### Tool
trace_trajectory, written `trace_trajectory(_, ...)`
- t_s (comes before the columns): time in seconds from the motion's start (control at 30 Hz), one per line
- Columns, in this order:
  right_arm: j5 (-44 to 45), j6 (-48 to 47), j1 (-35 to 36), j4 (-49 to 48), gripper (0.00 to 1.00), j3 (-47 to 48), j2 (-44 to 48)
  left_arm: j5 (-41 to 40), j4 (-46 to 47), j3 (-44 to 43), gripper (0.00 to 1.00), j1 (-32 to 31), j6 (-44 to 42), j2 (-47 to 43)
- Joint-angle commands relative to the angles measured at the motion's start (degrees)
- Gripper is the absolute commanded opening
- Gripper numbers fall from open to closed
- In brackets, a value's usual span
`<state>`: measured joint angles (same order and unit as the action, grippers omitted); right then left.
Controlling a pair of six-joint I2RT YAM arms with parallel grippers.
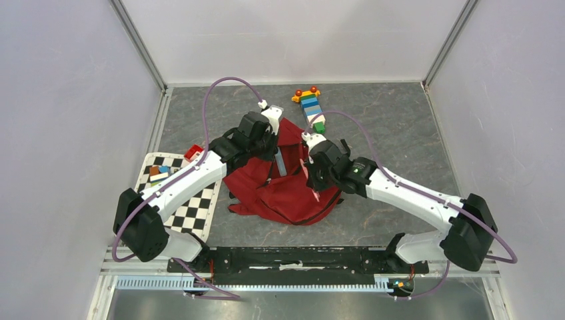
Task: Pack the student bag
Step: Pick up the stationery from the student bag, then place the stationery in the student bag.
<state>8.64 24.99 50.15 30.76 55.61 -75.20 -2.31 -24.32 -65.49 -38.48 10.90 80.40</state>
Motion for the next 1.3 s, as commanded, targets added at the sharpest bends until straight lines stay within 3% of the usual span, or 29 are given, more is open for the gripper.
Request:
trace_trajectory(0.0, -10.93, -1.39, 0.19, -0.72, 0.00, 7.28, -2.60, 2.04, 1.21, -1.39, 0.02, -0.27, 1.41, -2.29)
trace_trajectory(0.27, -15.24, -1.90, -0.73, 1.46, 0.00, 20.25, -16.56, 1.52, 1.11, -1.30, 0.02, -0.28, 1.26, -2.40)
trace_trajectory(0.47, -12.00, -1.63, -3.52, -2.92, 0.00, 25.65, -22.79, 1.42, 1.20, -1.22, 0.02, -0.28, 1.32, -3.01)
trace_trajectory(0.63, -6.62, -0.98, -5.70, -11.10, 0.00, 25.86, -24.13, 1.52, 1.31, -1.13, 0.02, -0.28, 1.41, -3.14)
trace_trajectory(0.83, -2.66, 0.96, -7.69, -14.01, 0.00, 25.21, -26.31, 0.72, 1.44, -0.96, 0.02, -0.28, 1.25, -3.30)
trace_trajectory(0.97, -0.09, 1.13, -7.79, -24.95, 0.00, 19.61, -25.19, 0.90, 1.57, -0.86, 0.02, -0.28, 1.32, -3.11)
trace_trajectory(1.1, 1.02, 0.56, -7.70, -32.68, 0.05, 16.01, -25.24, 0.81, 1.46, -0.95, 0.02, -0.28, 1.23, -2.73)
trace_trajectory(1.27, 1.84, -0.49, -7.70, -32.79, 0.27, 14.80, -25.80, 0.72, 1.30, -1.13, 0.02, -0.28, 1.15, -2.86)
